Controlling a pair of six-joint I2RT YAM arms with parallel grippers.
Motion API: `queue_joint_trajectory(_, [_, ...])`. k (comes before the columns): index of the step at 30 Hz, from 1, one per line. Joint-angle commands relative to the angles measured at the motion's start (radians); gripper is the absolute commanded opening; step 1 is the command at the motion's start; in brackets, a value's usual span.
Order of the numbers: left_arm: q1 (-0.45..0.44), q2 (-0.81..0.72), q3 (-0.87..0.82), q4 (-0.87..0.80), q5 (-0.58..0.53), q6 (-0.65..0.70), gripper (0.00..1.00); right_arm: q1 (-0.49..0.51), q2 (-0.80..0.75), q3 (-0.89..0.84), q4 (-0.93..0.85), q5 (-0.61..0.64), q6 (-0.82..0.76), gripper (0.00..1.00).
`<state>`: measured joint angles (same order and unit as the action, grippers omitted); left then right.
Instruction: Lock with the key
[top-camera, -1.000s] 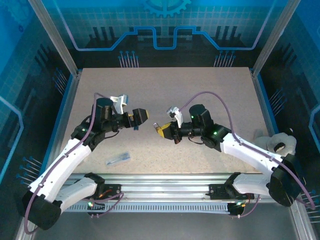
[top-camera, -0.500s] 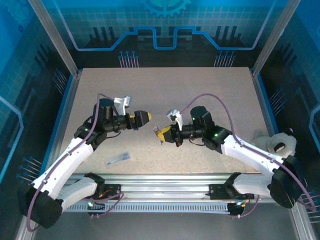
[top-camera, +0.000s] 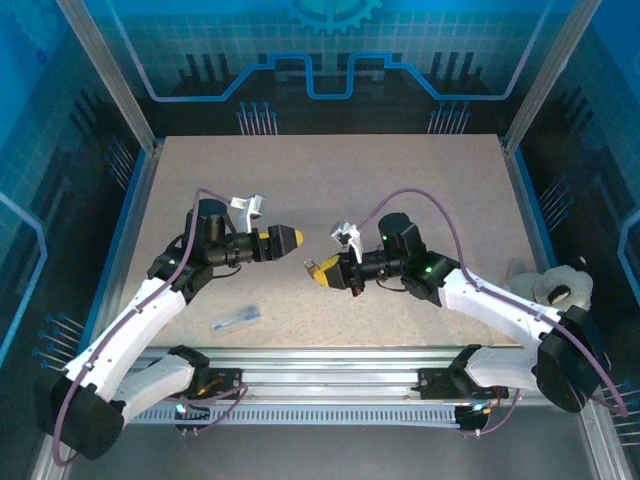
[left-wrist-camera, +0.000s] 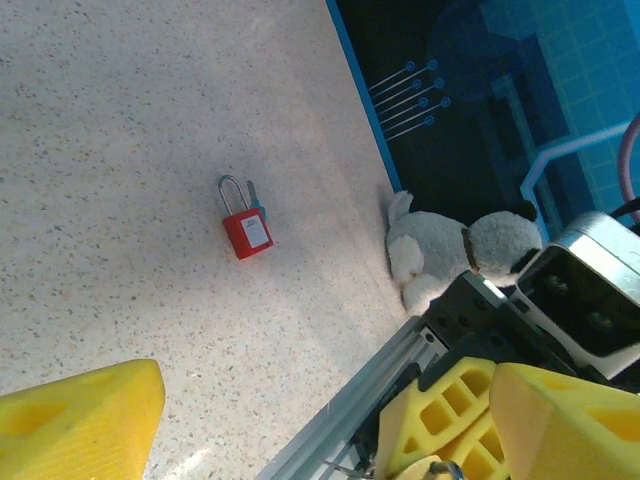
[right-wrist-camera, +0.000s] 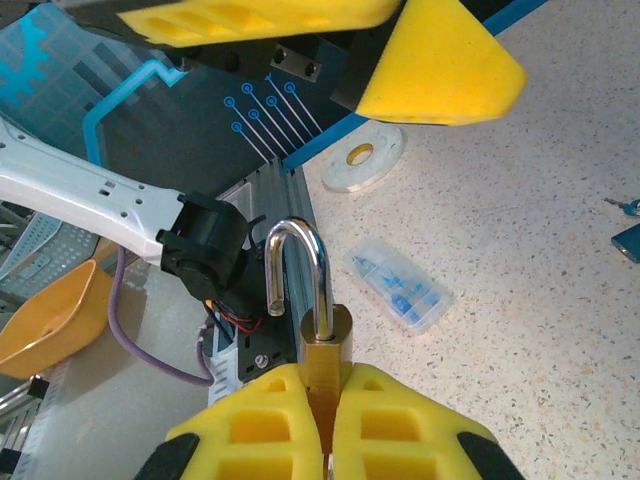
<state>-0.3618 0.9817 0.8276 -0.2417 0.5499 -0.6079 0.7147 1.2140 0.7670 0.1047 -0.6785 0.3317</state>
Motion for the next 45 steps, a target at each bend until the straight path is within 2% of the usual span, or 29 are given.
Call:
queue_joint_trajectory(1, [0.005,-0.026,-0.006,-0.018,0.074,-0.017,0.83,0.008,0.011,0.011,0.032,-0.034,-0.002,0.00])
queue_joint_trajectory(6, [0.004,-0.034,0.000,-0.077,0.132,0.007,0.81,0.009,0.034,0.020,0.029,-0.049,0.000,0.00])
queue_joint_trajectory(11, [0.004,-0.038,0.010,-0.173,0.127,0.068,0.79,0.008,0.051,0.028,0.031,-0.073,0.003,0.00])
queue_joint_trajectory(23, [-0.019,-0.011,0.007,-0.150,0.180,0.072,0.64,0.008,0.088,0.045,0.038,-0.144,0.024,0.00])
queue_joint_trajectory(28, [-0.047,-0.021,0.013,-0.194,0.189,0.104,0.63,0.008,0.108,0.065,0.009,-0.144,0.024,0.00])
queue_joint_trajectory(32, [-0.061,-0.019,0.008,-0.212,0.191,0.121,0.56,0.009,0.125,0.072,0.008,-0.159,0.032,0.00])
queue_joint_trajectory(35, [-0.068,-0.015,0.010,-0.216,0.193,0.125,0.56,0.011,0.130,0.073,0.009,-0.164,0.032,0.00])
queue_joint_trajectory(45, [-0.071,-0.003,0.024,-0.229,0.196,0.138,0.40,0.017,0.135,0.080,0.002,-0.186,0.027,0.00])
